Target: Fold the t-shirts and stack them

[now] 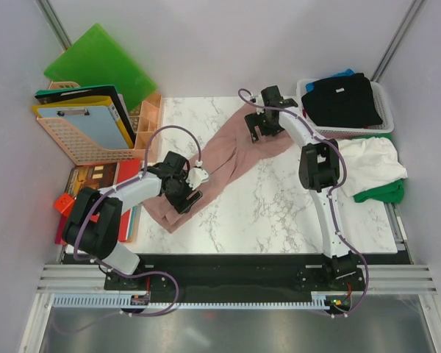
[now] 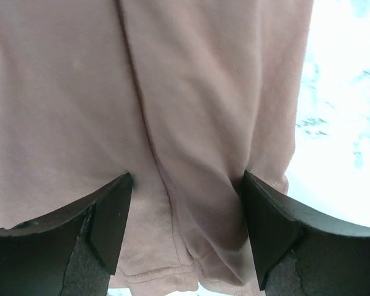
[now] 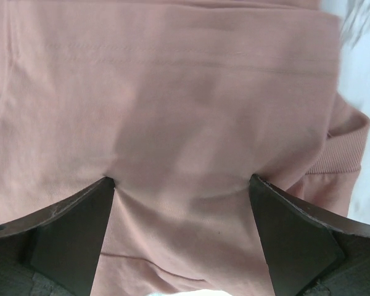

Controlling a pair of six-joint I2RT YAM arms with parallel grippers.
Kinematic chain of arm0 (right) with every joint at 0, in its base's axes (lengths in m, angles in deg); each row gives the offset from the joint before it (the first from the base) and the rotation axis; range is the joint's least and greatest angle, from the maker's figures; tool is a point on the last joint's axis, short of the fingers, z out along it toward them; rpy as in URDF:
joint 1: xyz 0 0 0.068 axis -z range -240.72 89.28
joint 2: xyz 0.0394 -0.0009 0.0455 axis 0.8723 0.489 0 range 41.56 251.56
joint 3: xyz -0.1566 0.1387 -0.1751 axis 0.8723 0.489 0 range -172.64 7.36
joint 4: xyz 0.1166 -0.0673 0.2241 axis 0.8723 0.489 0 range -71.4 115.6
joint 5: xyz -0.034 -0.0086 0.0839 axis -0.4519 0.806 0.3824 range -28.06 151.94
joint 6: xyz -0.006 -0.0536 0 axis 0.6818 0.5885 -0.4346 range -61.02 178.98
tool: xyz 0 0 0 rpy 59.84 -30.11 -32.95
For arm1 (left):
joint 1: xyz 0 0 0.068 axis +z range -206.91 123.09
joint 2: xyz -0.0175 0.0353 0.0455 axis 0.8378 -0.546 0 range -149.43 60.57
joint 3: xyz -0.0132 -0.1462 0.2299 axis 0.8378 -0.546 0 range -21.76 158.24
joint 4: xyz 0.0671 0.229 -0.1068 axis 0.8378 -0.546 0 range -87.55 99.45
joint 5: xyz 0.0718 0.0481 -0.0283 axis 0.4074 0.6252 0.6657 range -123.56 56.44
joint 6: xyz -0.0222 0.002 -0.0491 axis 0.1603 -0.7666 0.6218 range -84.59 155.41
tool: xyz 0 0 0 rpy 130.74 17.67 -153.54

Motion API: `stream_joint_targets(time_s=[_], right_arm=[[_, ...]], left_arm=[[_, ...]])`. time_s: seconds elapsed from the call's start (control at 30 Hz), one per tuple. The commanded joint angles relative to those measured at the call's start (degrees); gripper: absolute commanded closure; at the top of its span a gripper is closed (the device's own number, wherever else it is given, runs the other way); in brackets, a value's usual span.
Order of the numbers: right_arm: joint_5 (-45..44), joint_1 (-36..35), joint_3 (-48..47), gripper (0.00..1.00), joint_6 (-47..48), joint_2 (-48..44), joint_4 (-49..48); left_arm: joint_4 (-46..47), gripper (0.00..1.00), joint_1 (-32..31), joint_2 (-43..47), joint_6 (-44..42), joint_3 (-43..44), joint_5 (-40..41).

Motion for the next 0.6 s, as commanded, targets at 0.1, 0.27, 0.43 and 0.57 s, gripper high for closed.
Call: stream_joint_targets(time_s=[0.1,0.27,0.43,0.57], right_arm=[[0.2,-0.6,-8.8,0.02,-2.2,7.9,3.1],[-2.2,-1.4,-8.6,0.02,-1.1,9.5,1.3],[-2.9,-1.6,-5.5,0.02,0.0,8.1,-2.0],[-3.9,-1.6,-1.2,0.02,1.1,5.5,-5.3]], left_arm=[[-3.8,0.22,-4.8,5.0,-2.4,-3.3,-5.0],[-4.4,0.22,-11.8,4.7,-1.8,-3.4,-4.7],[-3.9,0.22,-13.6,3.3,-0.6,-2.3,-3.6],[-3.5,0.22,-13.6,3.7,-1.0,-2.5,-3.5]])
